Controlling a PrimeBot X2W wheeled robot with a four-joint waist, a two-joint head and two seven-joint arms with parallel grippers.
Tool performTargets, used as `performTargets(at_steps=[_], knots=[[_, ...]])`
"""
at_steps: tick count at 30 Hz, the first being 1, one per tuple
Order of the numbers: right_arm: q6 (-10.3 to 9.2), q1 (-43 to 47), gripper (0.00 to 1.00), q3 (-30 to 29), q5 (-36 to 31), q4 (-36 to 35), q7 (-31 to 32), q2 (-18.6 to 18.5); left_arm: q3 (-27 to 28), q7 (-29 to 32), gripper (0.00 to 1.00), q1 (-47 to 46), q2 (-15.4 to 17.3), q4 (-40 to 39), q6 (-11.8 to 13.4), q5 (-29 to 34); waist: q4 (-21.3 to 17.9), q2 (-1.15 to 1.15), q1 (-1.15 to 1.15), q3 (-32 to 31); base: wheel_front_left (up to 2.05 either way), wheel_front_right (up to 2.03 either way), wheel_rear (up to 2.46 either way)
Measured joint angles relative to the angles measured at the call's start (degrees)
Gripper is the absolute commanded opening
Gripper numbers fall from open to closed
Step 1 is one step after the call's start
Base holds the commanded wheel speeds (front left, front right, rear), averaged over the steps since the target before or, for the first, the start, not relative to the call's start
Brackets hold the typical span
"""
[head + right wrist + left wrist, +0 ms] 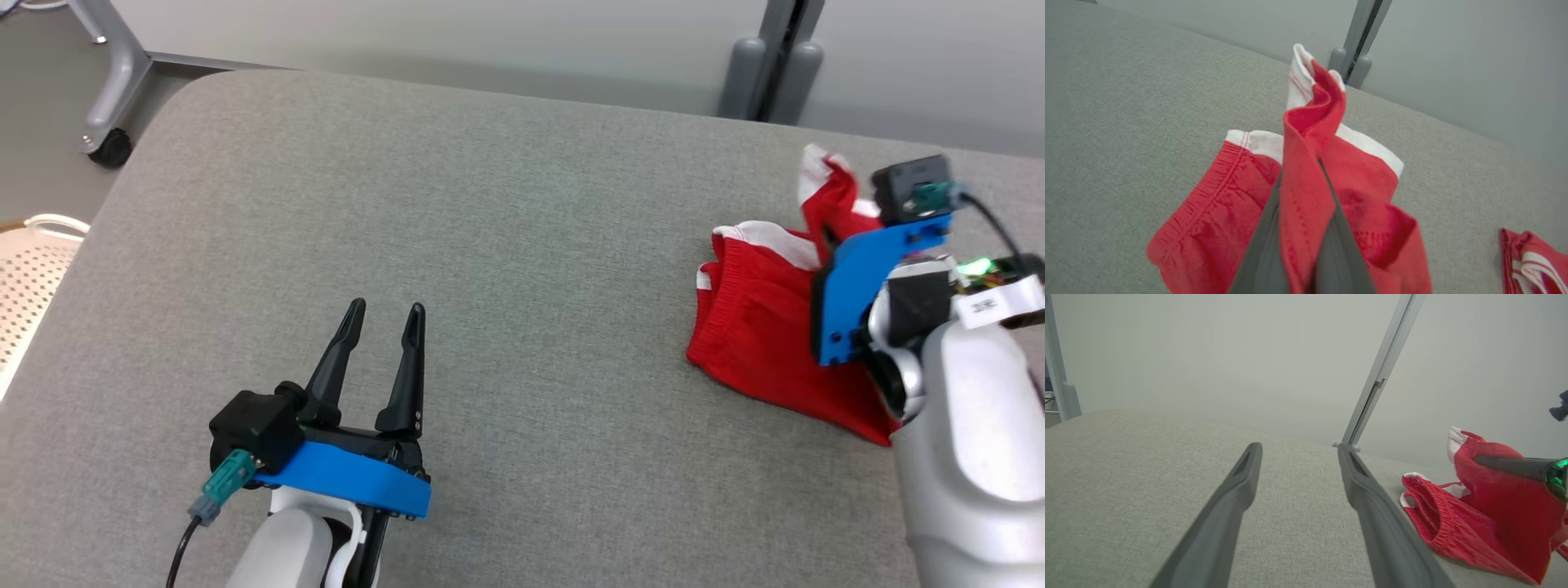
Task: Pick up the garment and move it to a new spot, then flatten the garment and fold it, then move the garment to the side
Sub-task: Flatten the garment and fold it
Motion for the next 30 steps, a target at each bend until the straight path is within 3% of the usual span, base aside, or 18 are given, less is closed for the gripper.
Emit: performTargets(at_steps=[7,8,9,12,18,22,30], knots=[[0.00,0.5,0.00,4.5,-0.9,5.6,0.8,1.6,-0.6,0.0,1.00,0.2,-0.1,0.2,0.0,-0.5,2.2,0.00,0.01,-0.3,0.00,0.00,0.00],[0.00,0.5,0.36,4.8,-0.8,6.3,0.5,1.7,-0.5,0.0,1.00,0.3,-0.1,0.2,0.0,-0.5,2.4,0.00,0.00,-0.4,0.00,0.00,0.00],[0.00,0.5,1.00,5.0,-0.2,7.0,0.0,1.9,-0.5,0.0,1.00,0.5,-0.1,0.2,0.0,-0.5,2.6,0.00,0.00,-0.4,0.00,0.00,0.00],[0.00,0.5,1.00,6.3,3.6,7.7,-2.1,2.2,-0.5,0.0,1.00,1.1,-0.1,0.4,0.0,-0.6,2.8,0.00,0.00,-0.8,0.00,0.00,0.00],[0.00,0.4,1.00,9.4,21.6,2.8,-7.1,2.9,0.7,0.0,1.00,2.4,0.2,0.3,0.0,-0.6,2.2,0.00,0.00,-2.2,0.00,0.00,0.00],[0.00,1.5,1.00,6.9,20.8,-2.0,-9.4,2.3,1.3,0.0,1.00,3.0,0.3,0.0,0.0,-0.5,1.0,0.00,0.00,-3.2,0.00,0.00,0.00],[-0.01,7.6,1.00,-4.8,10.6,-5.2,-8.8,-5.1,1.6,0.0,1.00,3.5,0.3,-0.6,0.0,-0.4,-1.2,-0.01,0.00,-3.5,0.00,0.00,0.00]])
